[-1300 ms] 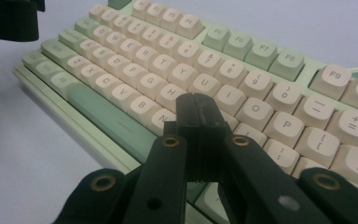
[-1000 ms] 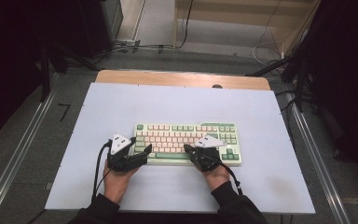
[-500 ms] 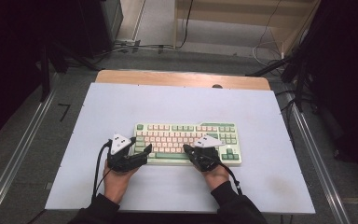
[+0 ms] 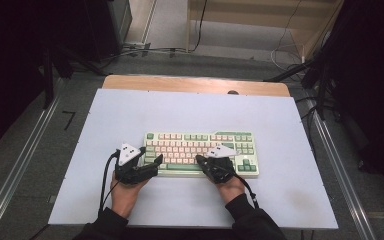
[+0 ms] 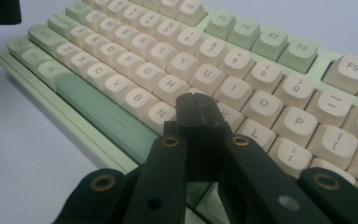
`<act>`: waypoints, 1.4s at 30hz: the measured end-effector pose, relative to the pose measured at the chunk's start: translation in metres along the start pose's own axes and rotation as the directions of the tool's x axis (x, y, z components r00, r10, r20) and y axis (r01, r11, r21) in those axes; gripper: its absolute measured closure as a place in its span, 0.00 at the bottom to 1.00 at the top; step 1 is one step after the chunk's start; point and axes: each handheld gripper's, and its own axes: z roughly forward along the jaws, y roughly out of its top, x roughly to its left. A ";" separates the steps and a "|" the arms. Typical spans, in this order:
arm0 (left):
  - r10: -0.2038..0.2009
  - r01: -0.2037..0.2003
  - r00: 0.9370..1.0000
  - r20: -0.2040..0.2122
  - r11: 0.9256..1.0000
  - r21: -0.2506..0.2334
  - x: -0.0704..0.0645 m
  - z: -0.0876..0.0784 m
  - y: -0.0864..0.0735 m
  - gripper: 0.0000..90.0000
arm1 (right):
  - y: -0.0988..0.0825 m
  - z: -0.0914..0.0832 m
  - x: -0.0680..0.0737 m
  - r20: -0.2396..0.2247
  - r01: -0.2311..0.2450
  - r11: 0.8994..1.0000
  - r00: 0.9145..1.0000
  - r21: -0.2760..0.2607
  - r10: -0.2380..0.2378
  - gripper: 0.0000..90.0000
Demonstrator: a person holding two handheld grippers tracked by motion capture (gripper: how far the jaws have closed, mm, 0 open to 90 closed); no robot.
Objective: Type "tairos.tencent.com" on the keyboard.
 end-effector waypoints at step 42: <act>0.026 -0.029 0.998 -0.054 0.999 -0.046 0.020 -0.029 0.000 0.28 | -0.028 -0.092 -0.077 0.148 -0.203 0.965 0.962 -0.166 0.228 0.25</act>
